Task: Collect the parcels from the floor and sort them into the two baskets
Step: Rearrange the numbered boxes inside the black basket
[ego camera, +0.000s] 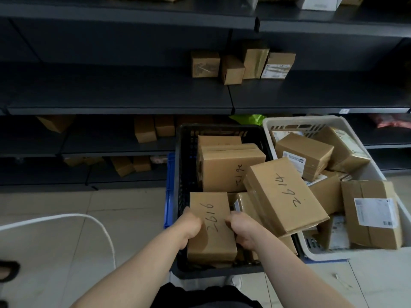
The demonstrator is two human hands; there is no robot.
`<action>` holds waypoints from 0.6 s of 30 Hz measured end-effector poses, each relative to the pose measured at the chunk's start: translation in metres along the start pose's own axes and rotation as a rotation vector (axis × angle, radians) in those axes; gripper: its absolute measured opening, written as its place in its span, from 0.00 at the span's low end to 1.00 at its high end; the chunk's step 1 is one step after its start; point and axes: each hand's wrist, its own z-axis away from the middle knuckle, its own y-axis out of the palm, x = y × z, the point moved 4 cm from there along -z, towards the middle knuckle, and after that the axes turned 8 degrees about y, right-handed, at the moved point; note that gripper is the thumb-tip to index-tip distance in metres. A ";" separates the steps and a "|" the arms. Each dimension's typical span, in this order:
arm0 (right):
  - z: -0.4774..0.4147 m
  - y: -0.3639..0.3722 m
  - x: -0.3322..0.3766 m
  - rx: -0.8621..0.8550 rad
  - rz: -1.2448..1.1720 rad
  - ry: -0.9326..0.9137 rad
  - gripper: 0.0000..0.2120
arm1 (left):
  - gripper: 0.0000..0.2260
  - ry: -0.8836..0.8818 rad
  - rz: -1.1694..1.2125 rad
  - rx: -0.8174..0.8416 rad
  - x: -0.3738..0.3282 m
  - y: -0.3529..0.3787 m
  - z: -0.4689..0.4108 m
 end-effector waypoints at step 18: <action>-0.022 0.012 -0.003 0.028 -0.056 -0.015 0.12 | 0.20 0.121 0.096 -0.131 -0.002 0.006 0.016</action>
